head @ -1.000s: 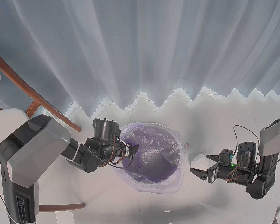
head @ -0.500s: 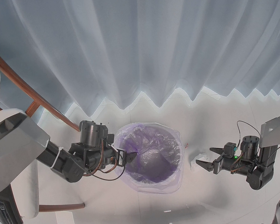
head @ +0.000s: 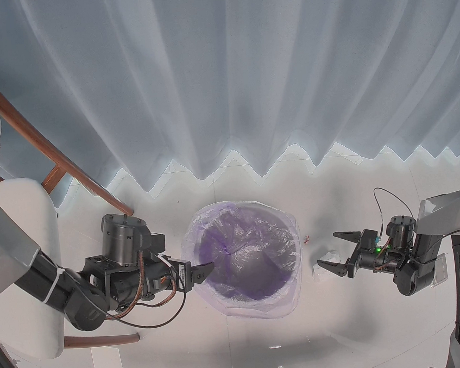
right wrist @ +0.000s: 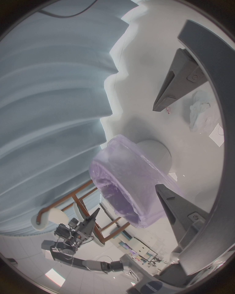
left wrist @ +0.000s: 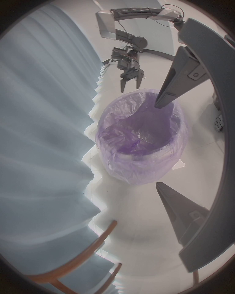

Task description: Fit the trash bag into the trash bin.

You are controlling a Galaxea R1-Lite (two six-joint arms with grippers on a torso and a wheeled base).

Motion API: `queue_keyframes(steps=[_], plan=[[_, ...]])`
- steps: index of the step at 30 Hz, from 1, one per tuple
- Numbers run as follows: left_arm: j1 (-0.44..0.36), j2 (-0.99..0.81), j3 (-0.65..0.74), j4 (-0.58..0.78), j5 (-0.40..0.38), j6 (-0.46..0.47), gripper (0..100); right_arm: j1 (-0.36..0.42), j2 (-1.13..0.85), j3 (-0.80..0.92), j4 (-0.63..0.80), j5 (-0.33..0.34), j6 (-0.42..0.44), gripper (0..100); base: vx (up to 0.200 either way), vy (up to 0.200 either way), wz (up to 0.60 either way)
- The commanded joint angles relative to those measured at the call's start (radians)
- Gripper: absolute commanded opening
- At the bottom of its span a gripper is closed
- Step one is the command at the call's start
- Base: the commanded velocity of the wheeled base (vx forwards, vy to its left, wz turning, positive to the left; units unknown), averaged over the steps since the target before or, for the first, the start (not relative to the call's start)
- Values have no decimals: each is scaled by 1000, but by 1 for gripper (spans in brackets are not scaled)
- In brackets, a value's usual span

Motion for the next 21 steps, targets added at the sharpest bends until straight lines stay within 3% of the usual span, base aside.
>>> queue_keyframes(steps=[1, 4, 6, 12, 21], plan=[[12, -59, 85, -65, 37, -38, 100, 17, 78, -95, 51, 55, -49, 100, 0, 0, 0], [33, -57, 127, -159, 42, -44, 100, 19, 128, -215, 121, 101, -134, 100, 0, 0, 0], [36, -51, 133, -197, 43, -44, 100, 27, 135, -247, 121, 141, -141, 100, 0, 0, 0], [33, -46, 183, -256, 43, -39, 100, 53, 147, -276, 123, 174, -163, 100, 0, 0, 0], [33, -36, 185, -260, 43, -36, 100, 65, 155, -281, 132, 239, -178, 100, 0, 0, 0]])
